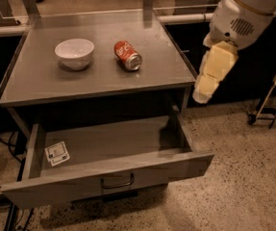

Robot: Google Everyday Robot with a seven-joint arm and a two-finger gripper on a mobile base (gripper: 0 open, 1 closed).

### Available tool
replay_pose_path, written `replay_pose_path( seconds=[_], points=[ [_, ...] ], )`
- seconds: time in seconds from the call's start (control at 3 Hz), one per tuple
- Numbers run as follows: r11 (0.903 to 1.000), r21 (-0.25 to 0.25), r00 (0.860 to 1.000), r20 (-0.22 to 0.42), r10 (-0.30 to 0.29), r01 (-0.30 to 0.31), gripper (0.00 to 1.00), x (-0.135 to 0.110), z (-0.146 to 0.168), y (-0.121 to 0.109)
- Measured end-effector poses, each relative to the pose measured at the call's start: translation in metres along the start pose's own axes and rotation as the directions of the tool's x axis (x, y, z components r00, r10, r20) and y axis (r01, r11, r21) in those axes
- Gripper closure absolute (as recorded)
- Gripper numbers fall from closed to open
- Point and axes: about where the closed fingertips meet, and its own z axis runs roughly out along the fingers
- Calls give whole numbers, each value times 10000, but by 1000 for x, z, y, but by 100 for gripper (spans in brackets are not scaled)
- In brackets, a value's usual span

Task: Place coke can into top drawer

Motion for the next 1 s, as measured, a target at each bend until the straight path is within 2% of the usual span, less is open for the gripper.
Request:
replay_pose_path(
  seconds=[0.33, 0.67, 1.0],
  points=[
    [9959, -819, 9989, 211, 409, -390, 0, -46, 29, -26],
    [9968, -697, 9977, 511, 438, -402, 0, -62, 34, -38],
    [9968, -646, 9956, 776, 524, -475, 0, -68, 36, -43]
  ],
)
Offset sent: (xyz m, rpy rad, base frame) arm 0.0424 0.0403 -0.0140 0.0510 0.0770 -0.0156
